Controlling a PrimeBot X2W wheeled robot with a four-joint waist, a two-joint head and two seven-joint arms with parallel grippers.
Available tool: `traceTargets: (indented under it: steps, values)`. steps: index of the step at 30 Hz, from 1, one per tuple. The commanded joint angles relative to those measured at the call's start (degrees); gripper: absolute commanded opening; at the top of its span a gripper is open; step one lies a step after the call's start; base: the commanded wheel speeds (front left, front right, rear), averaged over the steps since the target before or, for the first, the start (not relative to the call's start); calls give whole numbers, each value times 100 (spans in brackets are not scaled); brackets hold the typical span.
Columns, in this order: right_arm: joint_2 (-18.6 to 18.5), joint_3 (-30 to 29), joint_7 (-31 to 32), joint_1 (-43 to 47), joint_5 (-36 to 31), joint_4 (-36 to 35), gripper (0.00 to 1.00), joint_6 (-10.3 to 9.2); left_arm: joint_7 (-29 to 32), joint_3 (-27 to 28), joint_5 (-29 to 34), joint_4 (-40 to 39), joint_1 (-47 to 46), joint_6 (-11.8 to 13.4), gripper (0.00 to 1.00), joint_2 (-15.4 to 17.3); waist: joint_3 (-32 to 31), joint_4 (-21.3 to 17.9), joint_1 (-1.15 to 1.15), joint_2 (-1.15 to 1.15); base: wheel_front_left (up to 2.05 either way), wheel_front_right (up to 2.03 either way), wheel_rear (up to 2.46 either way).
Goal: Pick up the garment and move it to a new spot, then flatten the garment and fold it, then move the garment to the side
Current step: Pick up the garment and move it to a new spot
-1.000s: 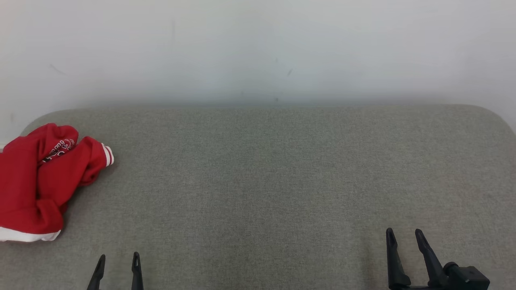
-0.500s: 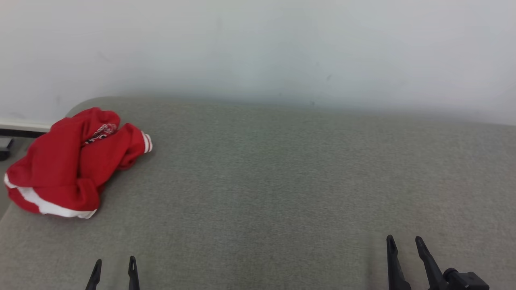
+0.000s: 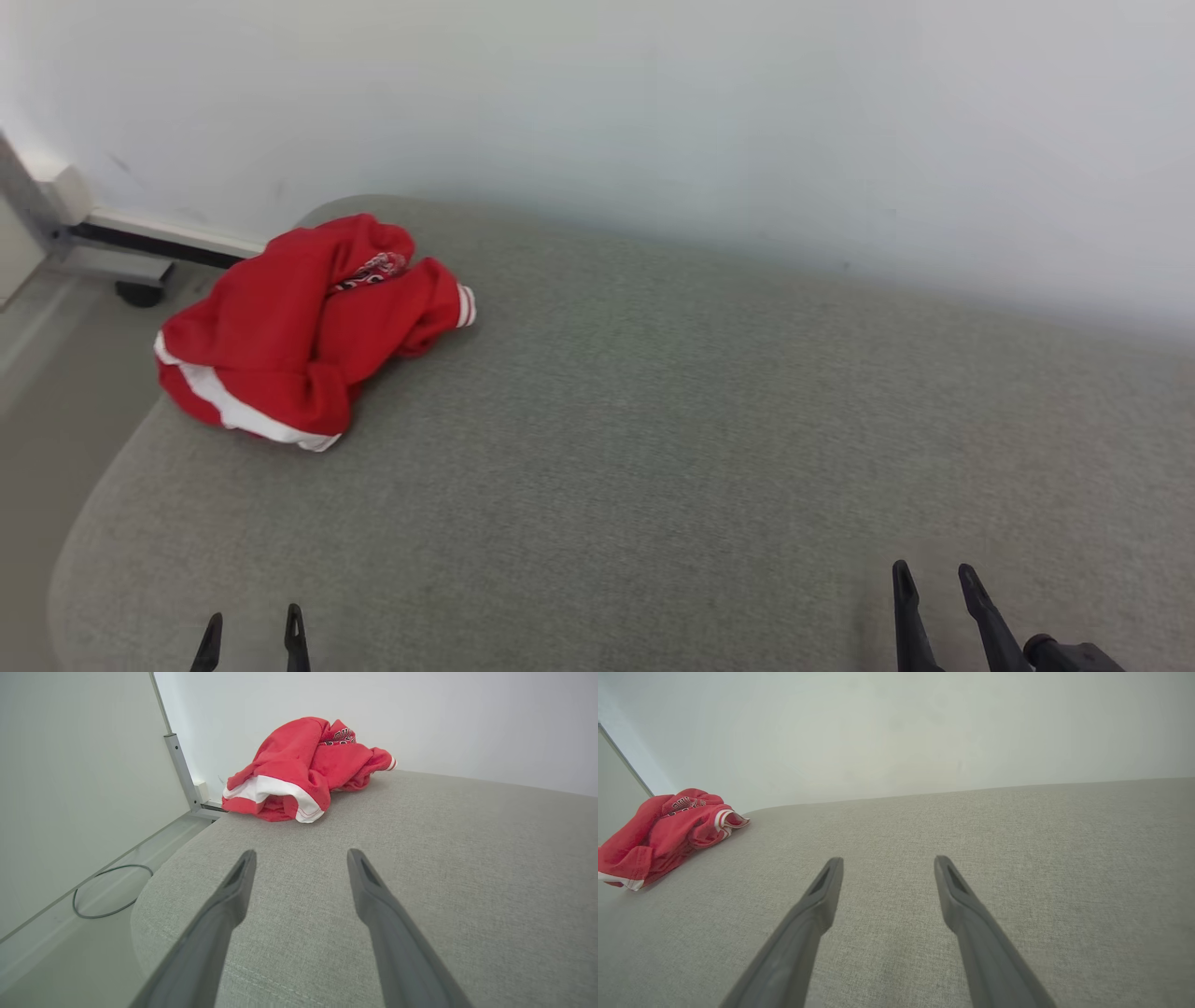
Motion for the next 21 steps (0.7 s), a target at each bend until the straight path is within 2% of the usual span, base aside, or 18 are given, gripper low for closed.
traceTargets:
  steps: [1,11,21]
  values:
    - [6,16,-16,34,23,13,100,-12,-30,40,33,7,35,4,100,-7,-59,292,0,0,0,0,0]
    - [7,68,-16,78,16,36,100,-12,-30,248,48,27,136,-7,100,38,-178,847,0,0,0,0,0]
    - [5,320,-16,-247,-114,162,100,-12,-30,428,-72,-148,202,119,100,7,-52,968,0,0,0,0,0]
